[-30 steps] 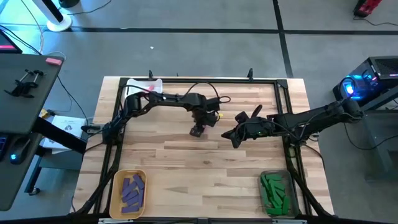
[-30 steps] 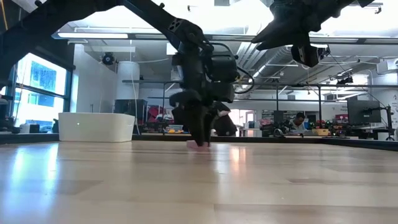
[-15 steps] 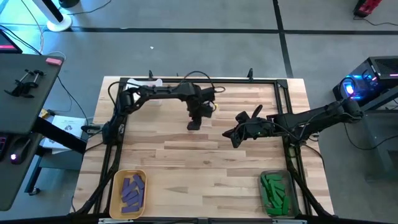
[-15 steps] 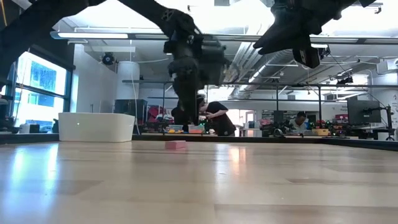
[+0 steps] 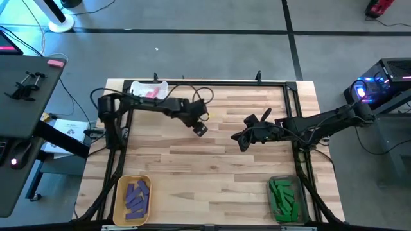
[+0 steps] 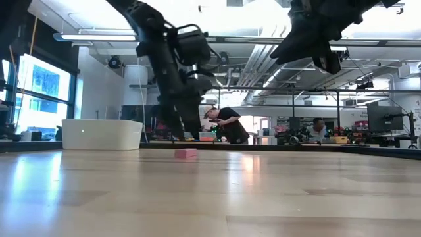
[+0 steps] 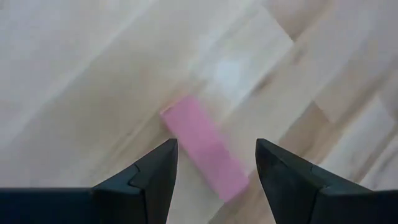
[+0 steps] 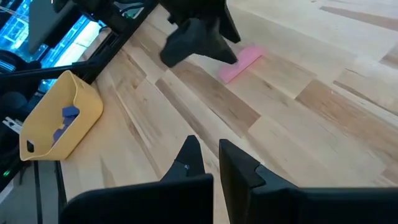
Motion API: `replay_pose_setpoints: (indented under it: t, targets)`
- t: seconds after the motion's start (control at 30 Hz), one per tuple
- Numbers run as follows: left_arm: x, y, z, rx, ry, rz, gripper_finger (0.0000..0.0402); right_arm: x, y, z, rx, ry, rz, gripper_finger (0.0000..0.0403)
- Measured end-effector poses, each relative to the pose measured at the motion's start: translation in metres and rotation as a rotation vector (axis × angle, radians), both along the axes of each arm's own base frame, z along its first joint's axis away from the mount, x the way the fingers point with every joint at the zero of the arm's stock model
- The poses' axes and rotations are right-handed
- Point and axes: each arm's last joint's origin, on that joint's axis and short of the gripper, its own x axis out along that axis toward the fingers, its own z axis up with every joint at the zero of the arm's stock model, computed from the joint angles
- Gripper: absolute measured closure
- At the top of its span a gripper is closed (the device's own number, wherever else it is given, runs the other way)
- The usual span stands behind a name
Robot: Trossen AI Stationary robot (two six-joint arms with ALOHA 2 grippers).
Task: Sort blocks
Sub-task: Put the pink wooden block into the white bin
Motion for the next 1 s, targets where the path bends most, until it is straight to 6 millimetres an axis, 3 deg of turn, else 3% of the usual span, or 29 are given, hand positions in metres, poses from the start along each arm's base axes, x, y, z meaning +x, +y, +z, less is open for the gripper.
replay_pose_setpoints:
  t: [0.13,0.53,0.7,1.0]
  targets:
    - [-0.003,0.001,-0.015,-0.076,-0.013,0.142,0.02,0.0,-0.004,0.0,0.001,0.0,-0.015,0.0403]
    - [0.001,0.001,-0.034,-0.079,0.038,0.178,0.02,0.001,-0.013,0.0,0.0,0.006,-0.053,0.0403]
    - [-0.001,-0.003,-0.041,-0.063,0.109,0.098,0.02,0.001,-0.013,-0.001,-0.004,0.008,-0.052,0.0403]
    - [-0.019,-0.011,-0.038,0.034,0.315,-0.192,0.0202,0.001,-0.013,-0.001,-0.021,0.012,-0.039,0.0403]
